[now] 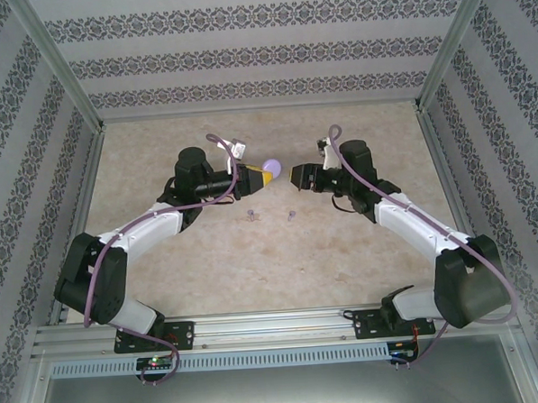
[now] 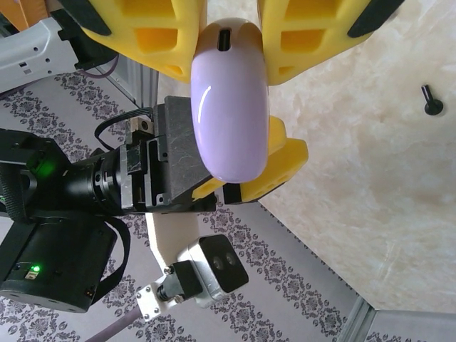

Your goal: Insert the wireless bluetooth earbuds into the charging case

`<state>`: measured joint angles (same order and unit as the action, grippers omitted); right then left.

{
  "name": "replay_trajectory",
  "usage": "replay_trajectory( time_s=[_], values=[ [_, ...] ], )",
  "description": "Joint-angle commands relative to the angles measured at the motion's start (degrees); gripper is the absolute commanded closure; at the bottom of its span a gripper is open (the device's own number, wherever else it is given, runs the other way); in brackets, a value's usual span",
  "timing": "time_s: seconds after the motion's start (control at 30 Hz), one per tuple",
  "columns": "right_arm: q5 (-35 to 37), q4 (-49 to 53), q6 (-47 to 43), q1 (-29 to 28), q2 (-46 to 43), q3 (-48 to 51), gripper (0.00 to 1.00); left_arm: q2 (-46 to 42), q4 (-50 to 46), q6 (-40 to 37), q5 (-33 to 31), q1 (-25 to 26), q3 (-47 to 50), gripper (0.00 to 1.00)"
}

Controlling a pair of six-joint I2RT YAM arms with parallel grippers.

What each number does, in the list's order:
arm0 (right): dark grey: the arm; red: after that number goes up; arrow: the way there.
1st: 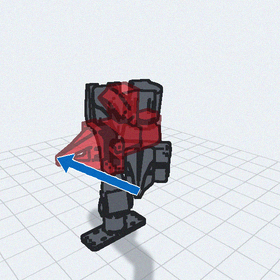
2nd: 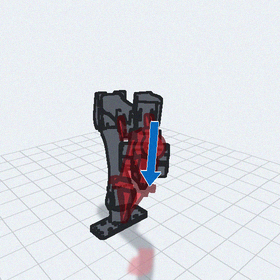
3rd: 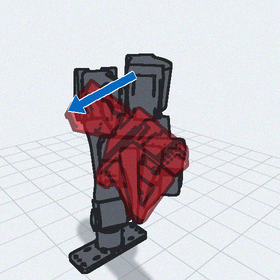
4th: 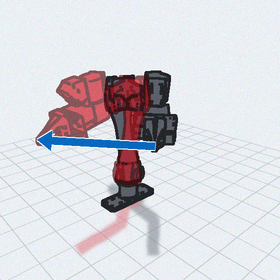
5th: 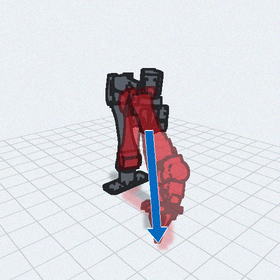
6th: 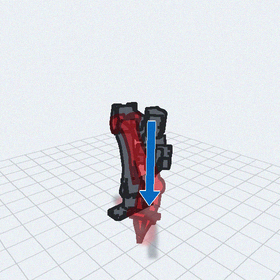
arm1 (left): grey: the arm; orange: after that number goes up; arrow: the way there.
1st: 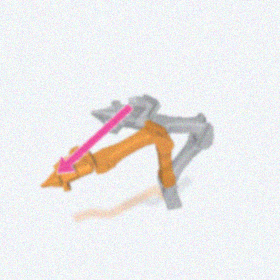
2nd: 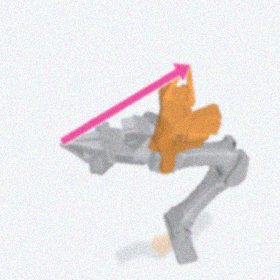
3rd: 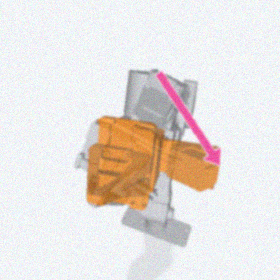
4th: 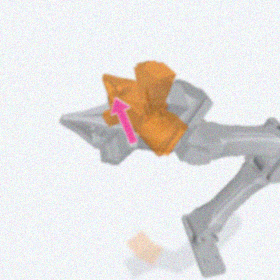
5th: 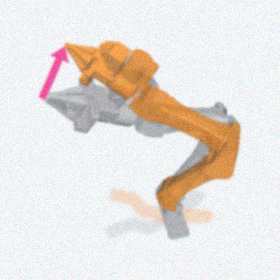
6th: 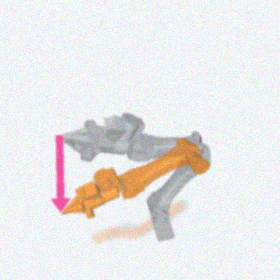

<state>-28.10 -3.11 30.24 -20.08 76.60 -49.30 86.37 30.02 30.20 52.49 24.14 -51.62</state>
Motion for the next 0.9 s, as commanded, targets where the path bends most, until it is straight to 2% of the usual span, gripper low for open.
replay_trajectory(
  time_s=[0.0,0.13,0.47,0.87],
  values=[
    [-2.7,-1.3,1.4,0.2,-3.7,0.0,0.42,-0.8,2.4,-0.1,1.2,-0.2,-1.2,1.0],
    [-6.2,-1.0,1.4,-1.3,-5.1,-2.6,0.41,0.2,3.6,0.9,1.6,-0.2,-1.4,1.0],
    [-5.0,-0.6,0.3,-5.5,1.2,-9.3,0.41,0.9,3.0,1.3,2.0,-0.2,-2.7,1.0],
    [-3.0,-4.9,1.8,-1.0,3.1,-1.3,0.48,-0.7,3.2,1.8,3.0,-0.2,-3.5,1.0]
  ],
)
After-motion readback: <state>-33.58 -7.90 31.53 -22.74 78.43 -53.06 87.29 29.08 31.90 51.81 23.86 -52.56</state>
